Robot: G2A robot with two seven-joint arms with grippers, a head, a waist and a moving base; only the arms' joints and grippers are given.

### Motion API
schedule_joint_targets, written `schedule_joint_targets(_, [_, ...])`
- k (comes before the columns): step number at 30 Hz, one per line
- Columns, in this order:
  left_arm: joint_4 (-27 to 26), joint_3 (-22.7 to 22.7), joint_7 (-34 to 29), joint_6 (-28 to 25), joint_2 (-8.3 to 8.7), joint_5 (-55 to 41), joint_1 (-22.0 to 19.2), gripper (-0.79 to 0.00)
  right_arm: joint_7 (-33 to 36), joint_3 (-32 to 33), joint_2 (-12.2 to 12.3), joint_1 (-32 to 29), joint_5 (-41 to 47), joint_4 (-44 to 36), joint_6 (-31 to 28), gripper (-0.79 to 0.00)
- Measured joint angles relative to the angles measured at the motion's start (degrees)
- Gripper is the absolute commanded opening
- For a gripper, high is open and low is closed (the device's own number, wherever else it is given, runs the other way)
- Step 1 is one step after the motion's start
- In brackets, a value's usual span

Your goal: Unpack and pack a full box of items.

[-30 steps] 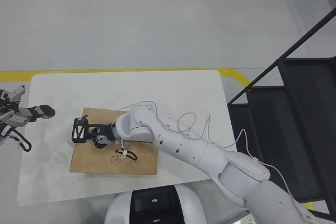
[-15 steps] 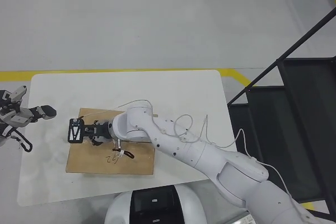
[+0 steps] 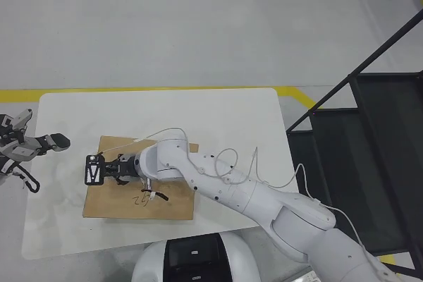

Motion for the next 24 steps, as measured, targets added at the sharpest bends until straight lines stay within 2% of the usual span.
schedule_joint_targets(1, [-0.09,-0.02,0.01,-0.01,-0.01,-0.02,0.06,0.0,0.1,-0.17,-0.08,-0.01,-0.44,-0.08,0.03,-0.56])
schedule_joint_targets(2, [-0.19,-0.05,-0.01,0.0,-0.02,-0.04,0.13,0.0,0.25,-0.42,-0.19,-0.02,-1.11,-0.19,0.09,-0.514])
schedule_joint_targets(5, [-0.3,-0.14,-0.03,0.04,-0.03,-0.08,0.26,0.0,0.28,-1.11,-0.48,-0.12,-2.94,-0.56,0.33,-0.446])
schedule_joint_targets(9, [-0.48,-0.34,0.0,0.01,-0.04,-0.14,0.56,0.0,0.48,-2.03,-0.84,-0.25,-5.75,-0.96,0.85,-0.286])
schedule_joint_targets(13, [-0.75,-0.58,-0.07,0.01,-0.03,-0.2,0.85,0.0,-0.12,-2.35,-1.14,-0.54,-7.31,-1.23,1.02,-0.246])
schedule_joint_targets(15, [-0.85,-0.7,-0.15,-0.01,-0.03,-0.27,0.97,0.0,-0.66,-2.27,-1.24,-0.66,-7.94,-1.43,0.96,-0.065])
schedule_joint_targets(16, [-0.89,-0.74,-0.16,0.0,-0.03,-0.28,1.01,0.0,-0.9,-2.19,-1.25,-0.72,-8.23,-1.57,0.94,0.0])
schedule_joint_targets(24, [-1.08,-0.89,-0.36,0.18,-0.07,-0.34,1.15,0.0,-1.67,-1.19,-0.98,-1.74,-10.22,-2.87,-0.86,0.0])
